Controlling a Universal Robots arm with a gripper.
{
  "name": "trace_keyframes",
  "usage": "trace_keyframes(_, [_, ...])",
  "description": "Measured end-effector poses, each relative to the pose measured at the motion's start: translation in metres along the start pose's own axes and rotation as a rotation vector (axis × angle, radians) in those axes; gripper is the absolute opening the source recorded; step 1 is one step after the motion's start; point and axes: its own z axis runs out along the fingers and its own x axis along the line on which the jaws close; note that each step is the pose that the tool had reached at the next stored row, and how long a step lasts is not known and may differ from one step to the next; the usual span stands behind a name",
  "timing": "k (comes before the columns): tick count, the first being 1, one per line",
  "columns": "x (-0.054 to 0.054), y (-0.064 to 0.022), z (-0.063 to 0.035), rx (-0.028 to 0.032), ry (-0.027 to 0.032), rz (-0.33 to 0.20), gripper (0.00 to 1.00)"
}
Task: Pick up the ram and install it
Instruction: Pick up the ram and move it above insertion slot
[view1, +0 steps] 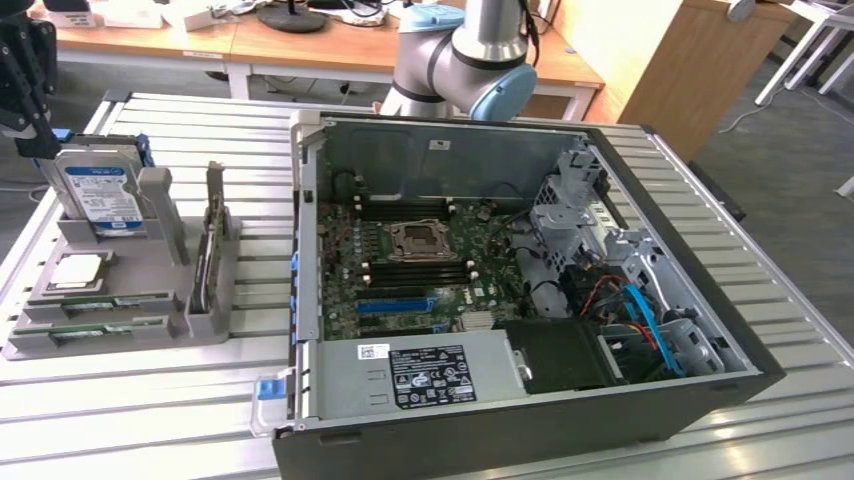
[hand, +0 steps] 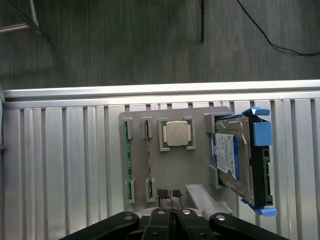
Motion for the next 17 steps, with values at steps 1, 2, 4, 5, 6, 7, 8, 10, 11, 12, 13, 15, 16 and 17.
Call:
trace_keyframes(1, [0.0,0.0,0.0,0.0,0.0001,0.0,0.11])
trace_keyframes(2, [0.0,0.0,0.0,0.0,0.0001,0.0,0.11])
trace_keyframes(4, [0.0,0.0,0.0,0.0,0.0,0.0,0.11])
trace_keyframes(5, [0.0,0.0,0.0,0.0,0.0,0.0,0.11])
trace_keyframes(6, [0.0,0.0,0.0,-0.0001,0.0001,0.0,0.11])
trace_keyframes(7, [0.0,0.0,0.0,0.0,0.0001,0.0,0.11])
trace_keyframes(8, [0.0,0.0,0.0,0.0,0.0001,0.0,0.11])
trace_keyframes(10, [0.0,0.0,0.0,0.0,0.0001,0.0,0.11])
trace_keyframes(11, [0.0,0.0,0.0,0.0,0.0001,0.0,0.11])
trace_keyframes(12, [0.0,0.0,0.0,0.0,0.0001,0.0,0.11])
trace_keyframes(13, [0.0,0.0,0.0,0.0,0.0,0.0,0.11])
trace_keyframes(15, [0.0,0.0,0.0,0.0,0.0001,0.0,0.23])
trace_keyframes(16, [0.0,0.0,0.0,-0.0001,0.0001,0.0,0.23])
trace_keyframes(17, [0.0,0.0,0.0,0.0,0.0001,0.0,0.29])
